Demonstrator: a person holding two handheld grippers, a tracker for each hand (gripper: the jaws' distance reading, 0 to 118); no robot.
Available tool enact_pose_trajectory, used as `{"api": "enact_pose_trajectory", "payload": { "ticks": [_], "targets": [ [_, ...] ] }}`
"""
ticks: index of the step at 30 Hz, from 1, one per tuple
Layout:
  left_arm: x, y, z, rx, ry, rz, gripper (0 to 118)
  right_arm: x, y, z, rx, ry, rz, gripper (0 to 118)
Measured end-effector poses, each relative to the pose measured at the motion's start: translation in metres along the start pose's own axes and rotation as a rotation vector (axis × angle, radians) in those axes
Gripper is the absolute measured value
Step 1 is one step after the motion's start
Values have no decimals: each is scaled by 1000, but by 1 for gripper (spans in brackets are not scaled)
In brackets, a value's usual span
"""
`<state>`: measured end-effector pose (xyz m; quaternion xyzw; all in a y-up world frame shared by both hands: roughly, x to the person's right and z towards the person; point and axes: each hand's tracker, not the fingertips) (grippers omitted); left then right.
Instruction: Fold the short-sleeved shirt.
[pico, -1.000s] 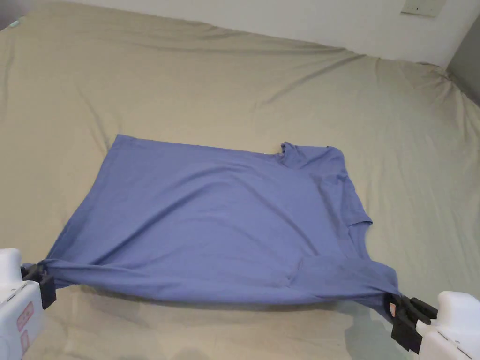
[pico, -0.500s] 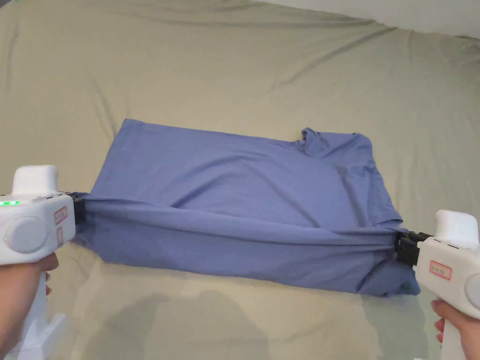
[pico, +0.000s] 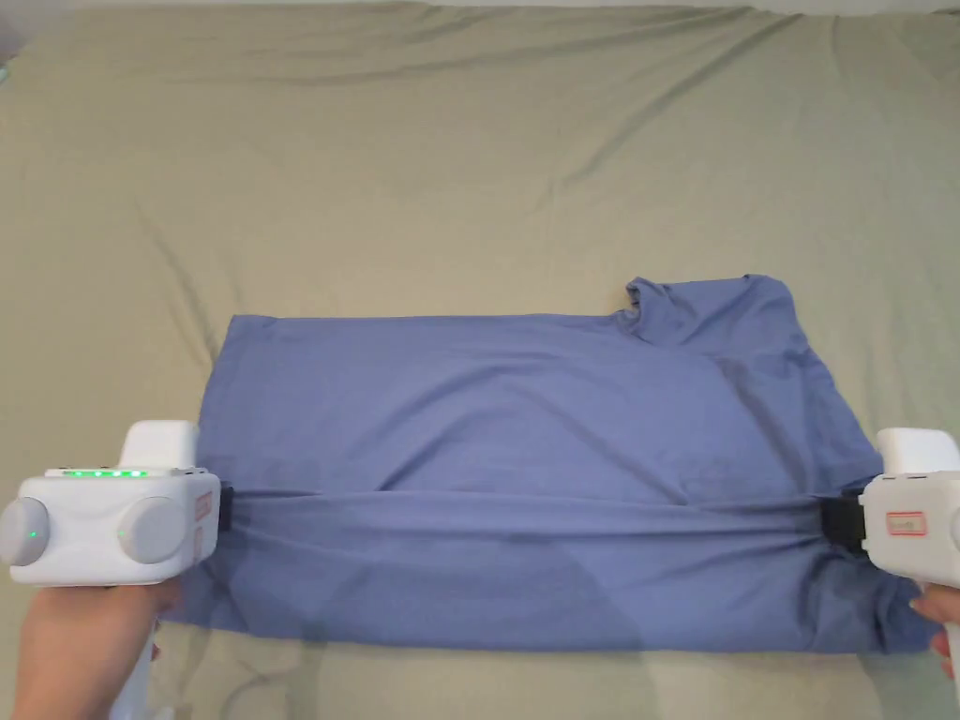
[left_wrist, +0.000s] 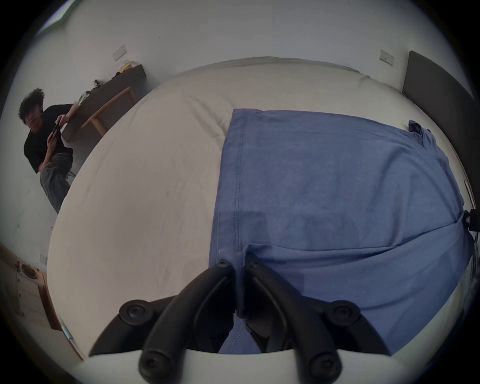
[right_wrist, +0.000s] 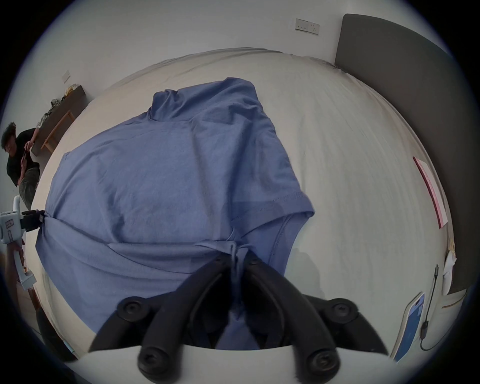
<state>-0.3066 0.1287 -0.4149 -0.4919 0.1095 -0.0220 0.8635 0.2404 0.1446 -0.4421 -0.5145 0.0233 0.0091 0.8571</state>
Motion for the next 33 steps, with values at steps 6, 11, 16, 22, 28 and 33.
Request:
{"api": "enact_pose_trajectory", "payload": {
  "ticks": [6,11,16,22,28,33],
  "targets": [
    [-20,9,49,146,16,66,113,3,21,63,257,-118,-2,99],
    [-16,11,159,501,-35,93,112,-29,23,170,553,-131,99,99],
    [7,-2,267,817,-48,112,112,-80,1,267,820,-141,202,99],
    [43,-20,330,949,-3,12,91,-129,-27,307,914,-102,275,51],
    [64,-34,344,991,40,-54,0,-156,-41,304,940,-109,347,2],
    [65,-33,346,1002,18,-65,0,-156,-44,302,944,-122,357,2]
  ]
}}
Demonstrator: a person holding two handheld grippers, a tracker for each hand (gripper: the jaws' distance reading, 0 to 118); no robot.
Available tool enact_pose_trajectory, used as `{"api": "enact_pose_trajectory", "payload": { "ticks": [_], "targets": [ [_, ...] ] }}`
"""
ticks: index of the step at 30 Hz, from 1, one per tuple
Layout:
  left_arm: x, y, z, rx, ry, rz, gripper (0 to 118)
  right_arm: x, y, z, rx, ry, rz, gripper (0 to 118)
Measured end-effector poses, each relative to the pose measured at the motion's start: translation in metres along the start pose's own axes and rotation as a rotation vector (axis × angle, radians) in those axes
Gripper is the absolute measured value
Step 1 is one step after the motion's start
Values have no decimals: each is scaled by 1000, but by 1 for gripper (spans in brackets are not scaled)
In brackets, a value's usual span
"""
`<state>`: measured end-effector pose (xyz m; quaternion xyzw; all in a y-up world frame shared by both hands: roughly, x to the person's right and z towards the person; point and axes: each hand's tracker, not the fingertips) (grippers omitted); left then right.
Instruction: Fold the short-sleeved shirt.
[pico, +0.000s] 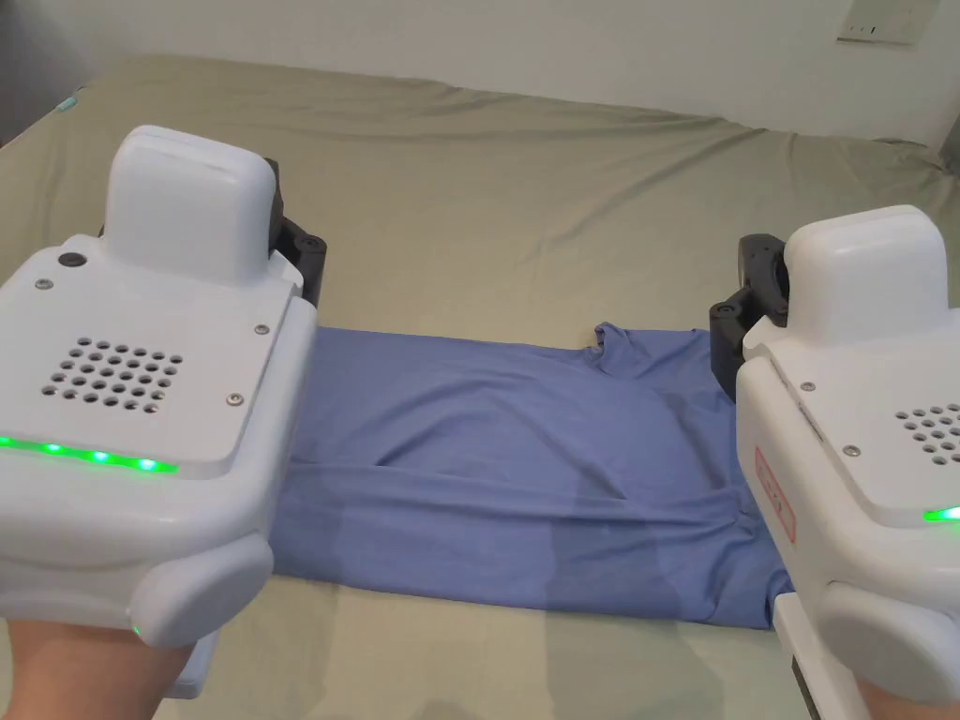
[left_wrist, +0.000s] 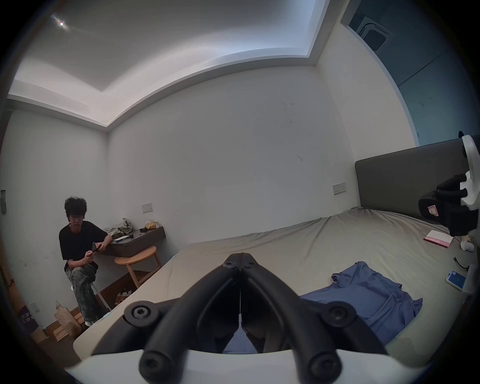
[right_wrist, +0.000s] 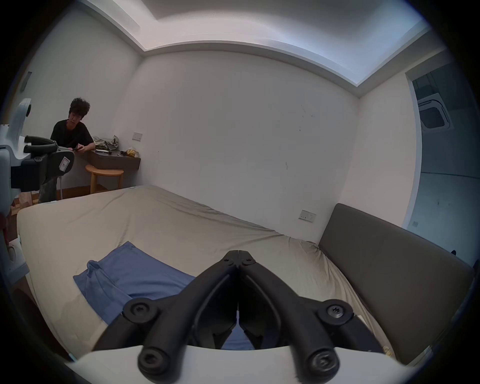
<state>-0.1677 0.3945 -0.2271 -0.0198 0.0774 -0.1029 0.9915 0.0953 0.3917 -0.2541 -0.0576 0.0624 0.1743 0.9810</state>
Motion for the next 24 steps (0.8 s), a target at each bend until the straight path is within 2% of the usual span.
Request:
{"api": "enact_pose_trajectory", "payload": {
  "ticks": [5,8,10,14,15,17,18,19,21,24],
  "targets": [
    [-2,-9,-12,-47,-6,-10,0,7,-7,-4,-23,-5,-20,2],
    [-9,-36,-29,-226,-84,41,0,10,-19,-8,-63,3,-34,2],
    [-20,-77,-45,-378,-111,95,0,15,-32,-12,-103,3,-40,2],
    [-47,-167,-77,-634,-29,198,2,26,-57,-15,-181,-5,-72,2],
    [-53,-187,-85,-689,20,192,19,28,-63,-14,-203,-8,-77,2],
    [-66,-223,-102,-789,58,199,83,34,-74,-16,-251,-19,-67,2],
    [-73,-240,-112,-832,56,233,106,38,-81,-17,-269,-23,-62,2],
    [-79,-253,-120,-854,64,272,116,40,-84,-15,-285,-30,-62,2],
    [-84,-268,-131,-866,100,317,115,48,-91,-15,-312,-42,-68,2],
    [-80,-291,-151,-918,111,232,114,59,-99,-15,-349,-76,-79,2]
  ]
}}
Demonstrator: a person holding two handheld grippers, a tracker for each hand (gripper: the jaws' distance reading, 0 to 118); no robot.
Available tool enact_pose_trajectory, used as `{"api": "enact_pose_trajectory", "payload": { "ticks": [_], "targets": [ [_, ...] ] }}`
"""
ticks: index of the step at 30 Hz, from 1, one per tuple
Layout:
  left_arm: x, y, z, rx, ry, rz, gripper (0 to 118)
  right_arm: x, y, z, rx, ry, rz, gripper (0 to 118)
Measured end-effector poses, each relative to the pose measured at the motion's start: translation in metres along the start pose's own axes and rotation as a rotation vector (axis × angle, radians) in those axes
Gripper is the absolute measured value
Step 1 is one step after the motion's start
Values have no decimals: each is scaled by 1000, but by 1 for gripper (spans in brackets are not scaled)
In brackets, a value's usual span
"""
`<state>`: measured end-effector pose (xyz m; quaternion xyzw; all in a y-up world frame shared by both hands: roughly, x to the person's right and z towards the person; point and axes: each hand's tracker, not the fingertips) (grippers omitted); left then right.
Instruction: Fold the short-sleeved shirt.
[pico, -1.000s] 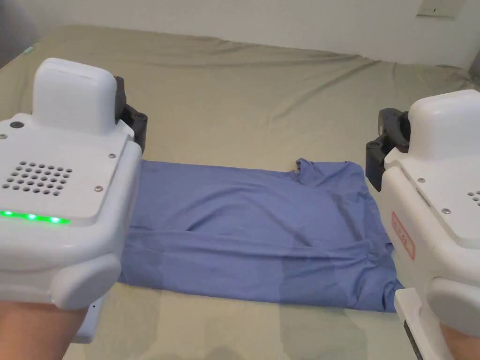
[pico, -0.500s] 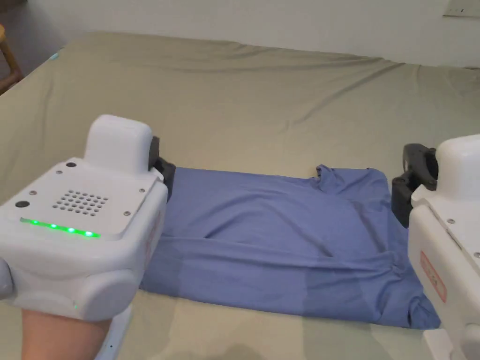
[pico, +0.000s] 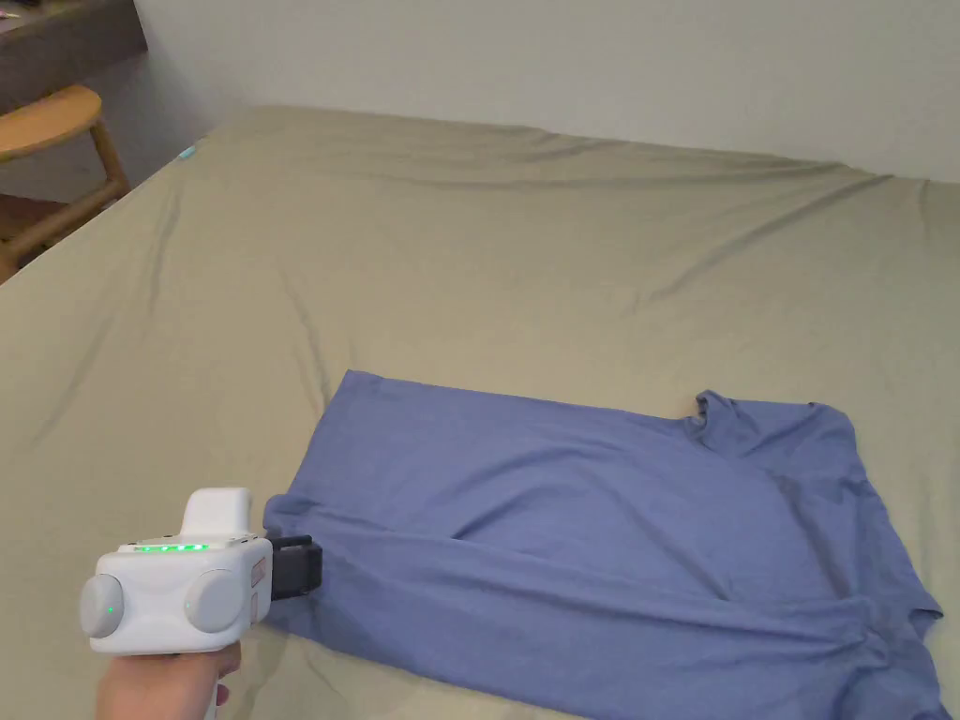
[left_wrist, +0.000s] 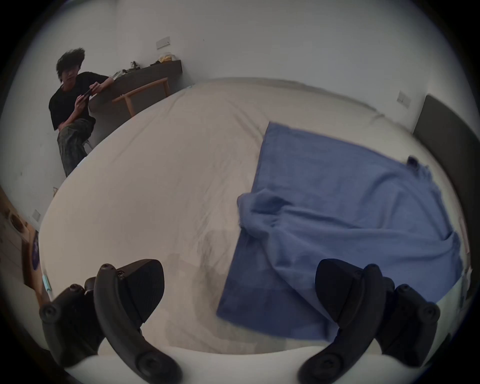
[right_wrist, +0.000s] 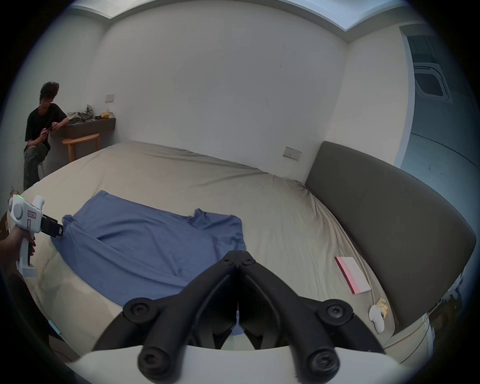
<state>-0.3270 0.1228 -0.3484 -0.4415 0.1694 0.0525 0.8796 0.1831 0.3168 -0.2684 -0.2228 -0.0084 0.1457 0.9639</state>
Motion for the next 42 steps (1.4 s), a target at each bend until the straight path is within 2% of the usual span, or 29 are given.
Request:
{"api": "enact_pose_trajectory", "payload": {
  "ticks": [1,2,3,4,5,6,7,9,11,12,13,14,18,20,23,25,26,27,29,30,31,32,33,34,35,42],
  "targets": [
    [3,-1,-9,-12,12,-20,109,4,-2,-2,-13,-5,-6,2],
    [5,-1,-15,-37,12,-34,99,6,-3,-3,-24,-6,-18,2],
    [9,-2,-20,-66,2,-47,87,10,-4,-4,-38,-7,-32,2],
    [11,-7,-16,-62,-71,-38,75,13,-5,-6,-45,-5,-40,2],
    [14,-7,-12,-29,-65,-26,63,14,-6,-8,-53,-9,-43,2],
    [18,-5,-8,-33,-59,-50,44,15,-6,-11,-61,-15,-42,2],
    [21,-4,-6,-38,-117,-68,26,17,-7,-14,-70,-17,-43,2],
    [29,-6,7,-16,-63,-100,10,23,-8,-23,-99,-4,-74,2],
    [26,-7,13,-3,-70,-105,7,30,-11,-40,-172,46,-125,2],
    [25,-7,24,11,-68,-103,7,33,-15,-51,-216,53,-138,8],
    [25,-8,32,34,-65,-104,7,34,-20,-61,-254,54,-140,39],
    [25,-8,45,88,-77,-94,7,34,-29,-75,-308,60,-137,77],
    [35,-7,90,205,-73,-121,7,36,-80,-141,-565,151,-173,115],
    [40,-6,98,212,-51,-168,7,38,-107,-170,-678,146,-164,115],
    [41,-6,94,199,-35,-197,7,35,-134,-193,-751,111,-120,115],
    [37,-6,81,151,-35,-192,7,34,-141,-196,-752,133,-159,114],
    [36,-7,77,119,-38,-197,7,33,-141,-194,-749,161,-203,112],
    [35,-9,71,99,-38,-199,7,33,-141,-192,-732,159,-213,105],
    [32,-10,62,70,-36,-196,7,30,-137,-189,-711,190,-217,80],
    [31,-11,59,59,-43,-189,7,30,-134,-187,-699,213,-214,63],
    [31,-12,56,50,-45,-183,7,28,-131,-187,-688,259,-212,36],
    [30,-12,53,45,-44,-181,7,27,-128,-187,-685,282,-193,16],
    [30,-13,50,38,-45,-181,6,26,-127,-187,-673,318,-180,16],
    [31,-13,48,32,-44,-181,6,22,-125,-188,-678,268,-138,16],
    [31,-12,46,21,-42,-185,6,17,-122,-188,-693,270,-93,16],
    [26,-1,89,65,-61,-223,6,51,-83,-144,-629,277,-194,16]
  ]
}}
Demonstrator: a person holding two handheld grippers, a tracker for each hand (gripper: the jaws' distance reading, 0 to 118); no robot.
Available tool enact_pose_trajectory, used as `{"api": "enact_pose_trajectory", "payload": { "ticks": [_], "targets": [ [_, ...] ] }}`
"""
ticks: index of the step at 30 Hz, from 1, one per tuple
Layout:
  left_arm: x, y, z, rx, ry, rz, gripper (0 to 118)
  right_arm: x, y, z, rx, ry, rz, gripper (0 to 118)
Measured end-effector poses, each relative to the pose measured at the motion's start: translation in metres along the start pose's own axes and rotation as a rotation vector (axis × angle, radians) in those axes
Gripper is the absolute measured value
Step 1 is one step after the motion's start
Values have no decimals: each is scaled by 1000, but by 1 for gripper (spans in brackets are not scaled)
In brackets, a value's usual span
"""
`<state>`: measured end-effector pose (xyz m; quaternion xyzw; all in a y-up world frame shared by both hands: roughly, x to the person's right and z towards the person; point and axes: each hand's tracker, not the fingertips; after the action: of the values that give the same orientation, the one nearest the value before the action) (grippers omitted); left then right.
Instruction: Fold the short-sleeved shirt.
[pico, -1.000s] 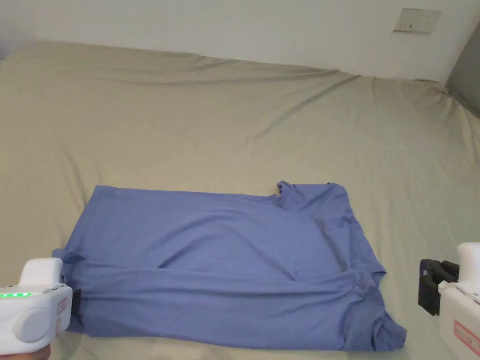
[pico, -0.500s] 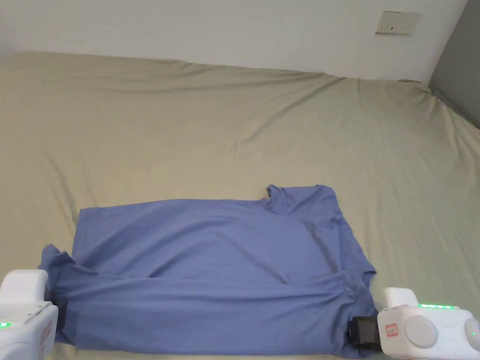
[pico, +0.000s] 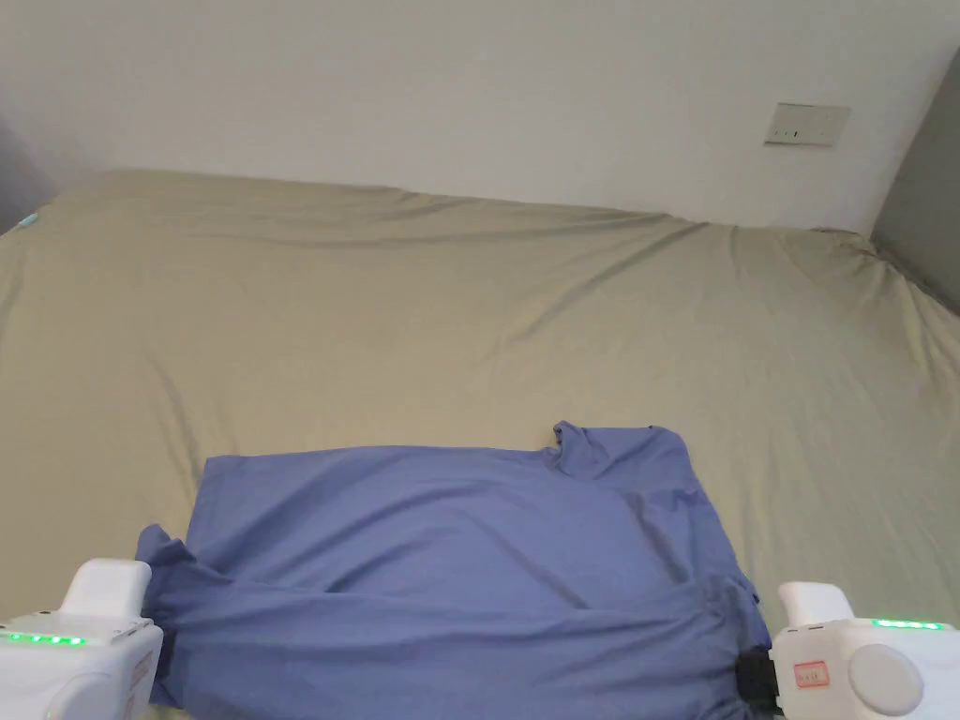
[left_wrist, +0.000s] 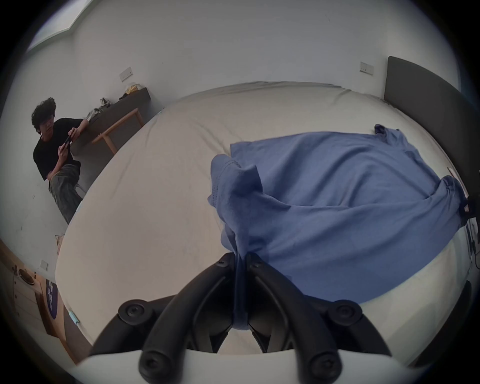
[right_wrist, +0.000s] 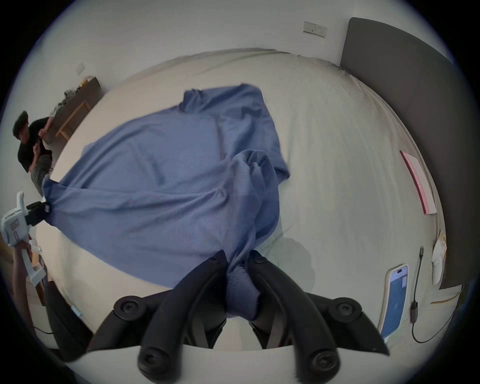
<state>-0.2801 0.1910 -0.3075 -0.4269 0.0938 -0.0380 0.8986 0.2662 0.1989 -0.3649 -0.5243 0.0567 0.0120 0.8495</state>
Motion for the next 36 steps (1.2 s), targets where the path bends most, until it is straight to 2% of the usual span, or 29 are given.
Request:
{"api": "enact_pose_trajectory", "payload": {
  "ticks": [3,6,10,12,15,19,21,22,23,24,25,26,27,31,33,36],
  "targets": [
    [-5,4,23,2,-18,-18,6,0,-2,36,5,33,-4,16],
    [-12,-1,42,-33,-23,-51,6,-1,-14,60,-21,0,19,16],
    [-25,-33,57,-130,-57,-73,6,5,-49,76,-74,29,-15,16],
    [-26,-58,58,-171,-55,-113,6,4,-74,69,-118,35,-29,16],
    [-26,-97,44,-242,-71,-94,6,0,-109,42,-215,-4,-41,16],
    [-21,-130,17,-275,-57,-99,6,5,-139,2,-249,-1,-84,16],
    [-23,-124,22,-236,-56,-54,6,9,-145,-11,-218,8,-116,22],
    [-23,-120,23,-251,-60,-43,10,9,-142,-5,-212,7,-138,35],
    [-26,-118,24,-254,-70,-32,24,10,-137,1,-214,0,-145,56],
    [-28,-117,28,-246,-60,-26,47,9,-132,7,-204,-49,-117,82],
    [-30,-114,32,-234,-2,-32,88,10,-127,13,-195,-121,-67,103],
    [-31,-107,40,-216,18,-37,109,10,-121,23,-159,-189,-30,103],
    [-34,-99,51,-164,5,-22,118,9,-113,42,-73,-226,-12,103],
    [-33,-53,116,152,-14,44,117,-12,-73,123,243,-200,1,103],
    [-25,-27,157,349,5,57,117,-45,-57,174,448,-179,64,103],
    [-4,4,217,616,15,65,116,-96,-48,230,713,-208,162,103]
  ]
}}
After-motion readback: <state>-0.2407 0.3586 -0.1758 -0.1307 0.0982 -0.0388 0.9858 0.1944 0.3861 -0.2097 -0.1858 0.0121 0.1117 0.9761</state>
